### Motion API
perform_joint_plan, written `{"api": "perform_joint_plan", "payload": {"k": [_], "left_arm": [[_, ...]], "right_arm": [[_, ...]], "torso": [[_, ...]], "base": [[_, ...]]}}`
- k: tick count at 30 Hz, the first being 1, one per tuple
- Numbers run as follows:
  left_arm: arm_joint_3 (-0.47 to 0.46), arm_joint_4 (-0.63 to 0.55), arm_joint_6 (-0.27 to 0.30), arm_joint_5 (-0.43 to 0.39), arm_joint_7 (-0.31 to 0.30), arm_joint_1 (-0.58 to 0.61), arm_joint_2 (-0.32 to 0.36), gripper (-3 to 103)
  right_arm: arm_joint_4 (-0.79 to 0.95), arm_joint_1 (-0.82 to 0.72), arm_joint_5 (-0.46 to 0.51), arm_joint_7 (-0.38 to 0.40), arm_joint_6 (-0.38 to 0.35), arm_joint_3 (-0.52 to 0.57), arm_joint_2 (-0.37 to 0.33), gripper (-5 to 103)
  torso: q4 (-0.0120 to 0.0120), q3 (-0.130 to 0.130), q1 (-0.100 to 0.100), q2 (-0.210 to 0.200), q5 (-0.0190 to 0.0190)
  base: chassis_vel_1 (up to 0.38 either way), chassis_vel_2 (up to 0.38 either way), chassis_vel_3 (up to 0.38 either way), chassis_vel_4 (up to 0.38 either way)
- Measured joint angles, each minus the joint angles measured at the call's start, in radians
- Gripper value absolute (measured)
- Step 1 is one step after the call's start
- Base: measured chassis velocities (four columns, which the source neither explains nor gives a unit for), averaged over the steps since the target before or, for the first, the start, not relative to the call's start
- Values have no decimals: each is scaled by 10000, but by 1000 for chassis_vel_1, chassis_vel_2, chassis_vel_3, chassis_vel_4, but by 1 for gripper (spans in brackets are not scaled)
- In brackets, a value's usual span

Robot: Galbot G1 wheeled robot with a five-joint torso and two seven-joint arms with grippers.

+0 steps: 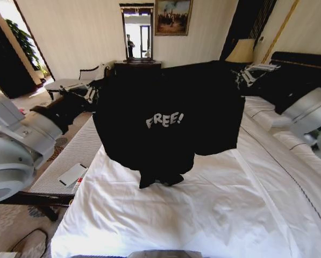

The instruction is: Fold the clothes on the bed.

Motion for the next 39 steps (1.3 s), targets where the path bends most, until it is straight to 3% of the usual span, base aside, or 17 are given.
{"api": "perform_joint_plan", "payload": {"k": [13,17,18,21,27,29,32,34,36,39], "left_arm": [[-2019,44,-197,-2202,-147,-346,640,0],[-3487,54,-271,-3771,-345,-316,882,0],[-3487,54,-271,-3771,-345,-316,882,0],[-4528,58,-212,-4967,-693,-273,1022,0],[-5269,62,99,-6281,-1239,-192,1098,0],[-5309,62,186,-6501,-1397,-181,1109,0],[-4945,61,605,-6797,-1894,-158,1062,0],[-4808,60,688,-6824,-1975,-159,1044,0],[-3985,58,1036,-6851,-2302,-183,947,0],[-3004,55,1306,-6809,-2495,-189,811,0]], "right_arm": [[271,64,1108,302,-53,1201,-428,0],[738,-54,2154,548,-337,2233,-548,0],[738,-54,2154,548,-337,2233,-548,0],[1370,-122,3400,985,-694,3059,-630,0],[1484,-583,4501,1430,-1337,3989,-627,0],[1484,-1005,4521,1442,-1458,4463,-594,0],[1485,-3271,4388,1292,-1969,6698,-255,0],[1487,-3764,4310,1254,-2107,7042,-141,0],[1489,-5848,3676,979,-2369,8343,366,0],[1491,-7118,3000,702,-2406,8683,694,0]], "torso": [[1,0,1,-1,-2],[1,0,0,-1,-3],[1,0,0,-1,-3],[2,-2,-1,0,-5],[4,0,0,-1,-3],[5,0,1,-1,-2],[-1,-1,0,0,-5],[-1,-1,0,-1,-2],[2,-2,0,0,-2],[0,-2,0,0,0]], "base": [[0,0,0,0],[0,0,0,0],[0,0,0,0],[0,0,0,0],[0,0,0,0],[0,0,0,0],[0,0,0,0],[0,0,0,0],[0,0,0,0],[0,0,0,0]]}}
